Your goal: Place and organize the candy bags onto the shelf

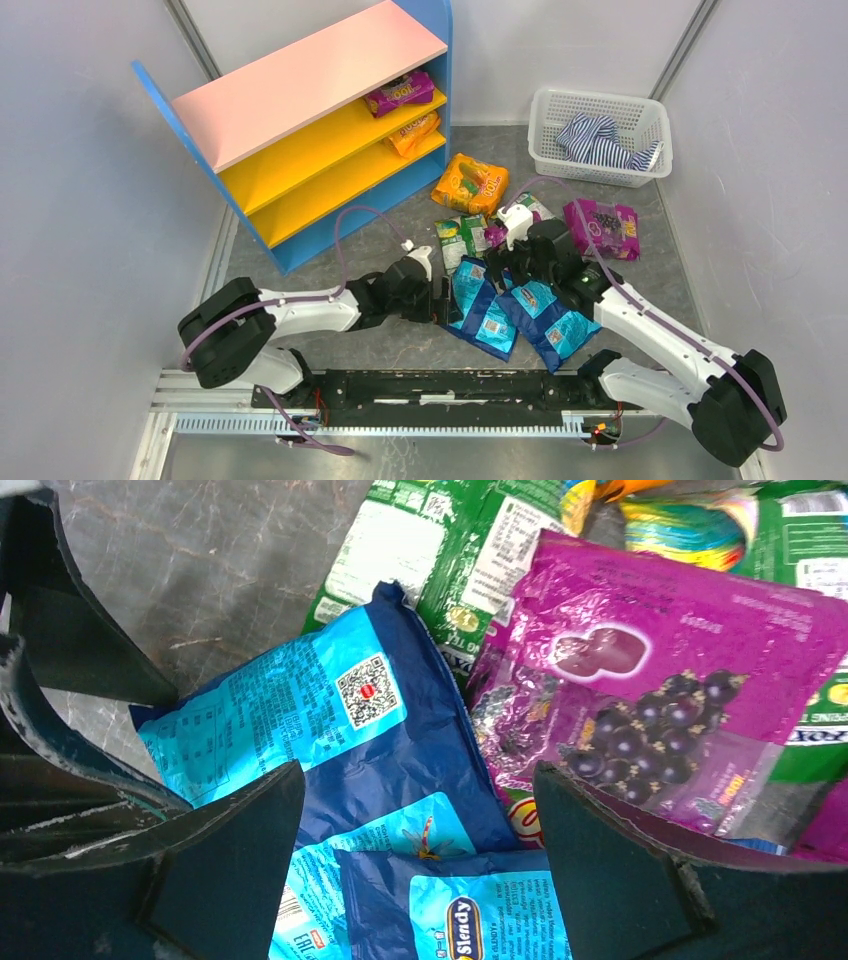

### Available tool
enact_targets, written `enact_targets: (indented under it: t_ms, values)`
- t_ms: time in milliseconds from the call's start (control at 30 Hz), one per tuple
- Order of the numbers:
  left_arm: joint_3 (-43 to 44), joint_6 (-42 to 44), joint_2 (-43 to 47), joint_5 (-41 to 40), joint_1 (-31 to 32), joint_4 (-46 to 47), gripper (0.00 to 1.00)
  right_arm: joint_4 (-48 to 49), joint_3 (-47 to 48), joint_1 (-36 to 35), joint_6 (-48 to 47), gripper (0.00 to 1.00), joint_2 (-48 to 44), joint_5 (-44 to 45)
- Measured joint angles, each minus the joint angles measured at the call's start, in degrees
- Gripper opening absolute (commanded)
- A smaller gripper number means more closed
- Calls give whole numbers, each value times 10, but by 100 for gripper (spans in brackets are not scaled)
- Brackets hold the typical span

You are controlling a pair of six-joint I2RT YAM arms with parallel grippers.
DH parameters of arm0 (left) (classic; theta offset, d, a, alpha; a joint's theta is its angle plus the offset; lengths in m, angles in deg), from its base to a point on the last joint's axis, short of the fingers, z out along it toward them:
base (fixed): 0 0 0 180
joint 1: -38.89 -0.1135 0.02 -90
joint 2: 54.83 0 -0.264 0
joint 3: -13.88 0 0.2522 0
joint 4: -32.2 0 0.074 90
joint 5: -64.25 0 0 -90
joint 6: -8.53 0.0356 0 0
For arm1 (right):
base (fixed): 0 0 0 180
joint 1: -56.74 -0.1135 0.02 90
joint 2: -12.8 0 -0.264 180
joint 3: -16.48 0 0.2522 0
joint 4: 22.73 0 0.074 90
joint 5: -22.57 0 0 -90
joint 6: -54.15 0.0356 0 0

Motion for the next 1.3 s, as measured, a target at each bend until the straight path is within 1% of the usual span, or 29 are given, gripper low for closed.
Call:
enact_targets:
  t_ms: [167, 200, 300, 400, 467, 600, 700, 833, 967, 1100, 1300]
  values:
    - [-36, -32, 15, -3, -3, 47, 84, 13, -19, 0, 0, 90, 6, -31]
    - [-43, -38, 17, -2, -4, 56, 80, 17, -23, 0, 1, 90, 7, -36]
    - [-55, -53, 21, 2, -8, 68, 60, 22, -33, 0, 5, 90, 10, -50]
    - [-61, -63, 21, 8, -15, 68, 47, 25, -39, 0, 11, 90, 14, -58]
    - [-62, -65, 21, 17, -22, 69, 35, 26, -40, 0, 17, 90, 17, -59]
    - [-64, -70, 21, 37, -37, 77, 19, 32, -40, 0, 29, 89, 26, -64]
    - [-72, -70, 19, 59, -50, 93, 3, 38, -40, 0, 39, 89, 35, -68]
    - [-81, -71, 21, 85, -69, 111, 2, 41, -40, -2, 48, 89, 50, -70]
    - [-97, -71, 47, 105, -94, 115, 2, 43, -39, -30, 46, 91, 63, -66]
    - [-109, -71, 96, 123, -125, 102, 2, 37, -23, -109, 31, 91, 83, -35]
    - [-110, -71, 164, 138, -145, 49, 2, 20, 29, -233, 14, 94, 122, 61]
